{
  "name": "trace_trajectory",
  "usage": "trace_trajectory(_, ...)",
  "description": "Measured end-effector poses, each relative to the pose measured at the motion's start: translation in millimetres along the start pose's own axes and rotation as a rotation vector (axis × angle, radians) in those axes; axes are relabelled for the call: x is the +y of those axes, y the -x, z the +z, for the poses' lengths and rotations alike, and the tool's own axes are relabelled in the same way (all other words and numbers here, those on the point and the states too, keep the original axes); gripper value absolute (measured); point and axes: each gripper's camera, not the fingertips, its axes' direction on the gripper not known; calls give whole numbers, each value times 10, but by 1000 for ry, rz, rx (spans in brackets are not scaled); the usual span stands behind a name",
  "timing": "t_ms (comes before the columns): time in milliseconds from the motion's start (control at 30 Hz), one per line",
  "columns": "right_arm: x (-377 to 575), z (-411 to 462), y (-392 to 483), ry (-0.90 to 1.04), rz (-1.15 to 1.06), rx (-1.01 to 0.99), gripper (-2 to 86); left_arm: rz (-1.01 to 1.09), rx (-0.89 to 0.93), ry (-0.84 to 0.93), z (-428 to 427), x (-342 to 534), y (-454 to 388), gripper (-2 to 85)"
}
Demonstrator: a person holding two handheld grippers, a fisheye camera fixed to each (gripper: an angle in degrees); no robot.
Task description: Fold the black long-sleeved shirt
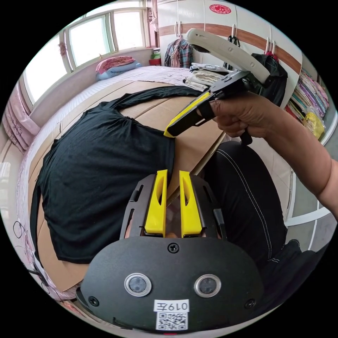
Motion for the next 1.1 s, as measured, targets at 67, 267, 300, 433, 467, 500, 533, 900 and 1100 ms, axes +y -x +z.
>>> trace_trajectory(67,-81,-68,14,0,8,-8,3,-8,-29,5,-47,-4,-77,13)
trace_trajectory(267,-275,-324,70,-33,31,-23,-5,-66,-69,29,-135,-15,-149,9)
trace_trajectory(300,-293,-328,88,-28,33,-22,-5,-66,-72,30,-145,-17,-161,9)
trace_trajectory(433,-282,-334,170,-19,47,-26,-6,-30,-122,28,-254,-13,-317,9)
trace_trajectory(467,-275,-334,181,-19,51,-28,-6,-11,-140,25,-282,-4,-382,9)
trace_trajectory(500,-257,-328,204,-20,61,-35,-6,-2,-149,22,-295,2,-413,9)
trace_trajectory(533,-241,-301,232,-16,74,-47,-6,16,-168,22,-313,14,-475,9)
trace_trajectory(900,70,123,1190,27,-7,86,17,68,-258,40,-338,244,-614,19)
trace_trajectory(1100,413,240,1941,-1,-24,103,66,32,-197,-4,-452,455,-397,52)
